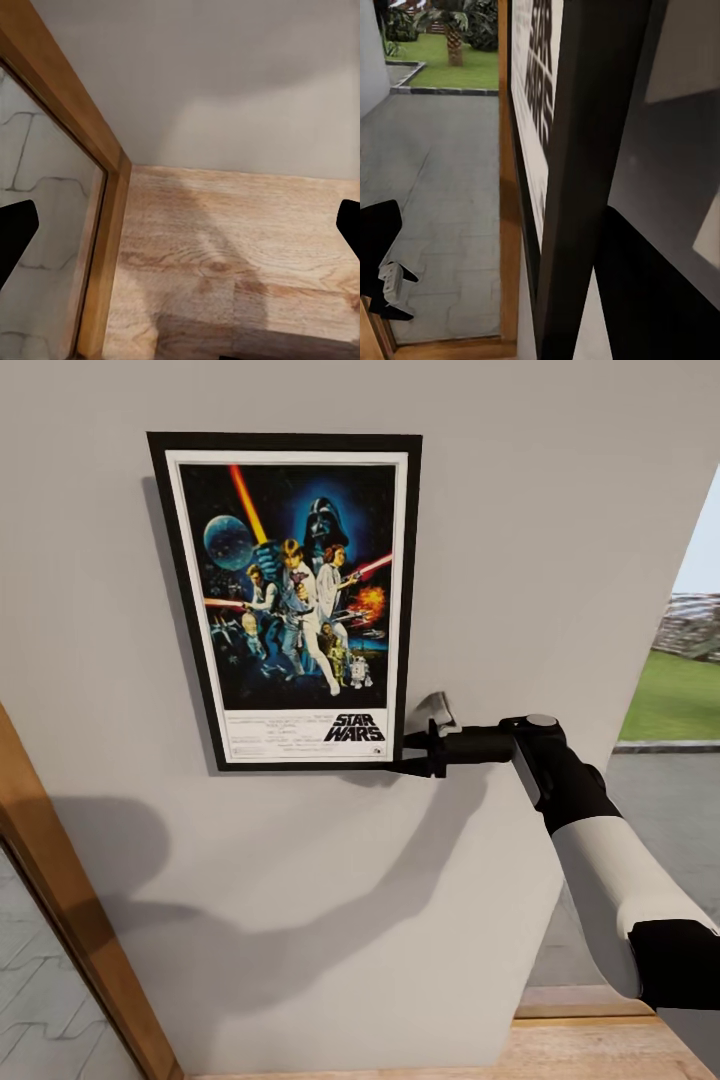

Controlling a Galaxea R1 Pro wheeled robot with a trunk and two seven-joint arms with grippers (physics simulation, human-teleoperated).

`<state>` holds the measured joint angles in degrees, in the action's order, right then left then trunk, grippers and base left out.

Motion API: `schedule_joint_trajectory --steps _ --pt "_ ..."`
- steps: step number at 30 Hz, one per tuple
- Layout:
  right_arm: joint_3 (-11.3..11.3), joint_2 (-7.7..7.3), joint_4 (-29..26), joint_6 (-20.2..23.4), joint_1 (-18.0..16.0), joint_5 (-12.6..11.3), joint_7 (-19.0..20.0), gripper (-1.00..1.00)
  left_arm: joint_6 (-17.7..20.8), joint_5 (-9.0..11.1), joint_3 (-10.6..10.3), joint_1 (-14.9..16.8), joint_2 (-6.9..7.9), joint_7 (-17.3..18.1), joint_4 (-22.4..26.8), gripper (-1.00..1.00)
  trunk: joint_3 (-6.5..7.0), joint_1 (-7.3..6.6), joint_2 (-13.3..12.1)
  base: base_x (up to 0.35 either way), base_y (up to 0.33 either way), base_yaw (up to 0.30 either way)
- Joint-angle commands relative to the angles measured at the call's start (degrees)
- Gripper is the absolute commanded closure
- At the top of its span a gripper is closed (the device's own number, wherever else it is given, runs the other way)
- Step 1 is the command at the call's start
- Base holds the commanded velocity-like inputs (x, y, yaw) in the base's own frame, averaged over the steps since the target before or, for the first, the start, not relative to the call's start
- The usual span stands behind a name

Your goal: Pick up the poster from the kitchen countertop and hang it on one of the wall nails in the kitchen.

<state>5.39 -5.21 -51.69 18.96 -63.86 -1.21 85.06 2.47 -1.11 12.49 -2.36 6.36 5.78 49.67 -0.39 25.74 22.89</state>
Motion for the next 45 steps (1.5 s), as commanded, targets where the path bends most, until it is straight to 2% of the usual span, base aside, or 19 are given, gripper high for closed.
schedule_joint_trajectory --steps 1,25,45 --pt "0.01 -0.05 0.01 0.91 -0.04 0.06 -1.82 -1.0 0.26 -0.12 0.16 -0.02 -0.03 0.38 0.16 -1.0 -0.03 0.04 0.03 0.0 -0.019 0.0" --pt "0.05 0.02 0.09 0.82 -0.04 0.06 -1.87 -1.0 0.26 -0.12 0.16 -0.02 -0.03 0.38 0.15 -1.0 -0.03 0.04 0.03 -0.046 -0.11 0.0" --pt "0.06 0.08 0.42 0.69 0.28 -0.02 -1.83 -1.0 0.26 0.0 0.48 -0.02 0.16 0.45 0.15 -1.0 -0.03 0.04 0.03 -0.246 -0.002 0.0"
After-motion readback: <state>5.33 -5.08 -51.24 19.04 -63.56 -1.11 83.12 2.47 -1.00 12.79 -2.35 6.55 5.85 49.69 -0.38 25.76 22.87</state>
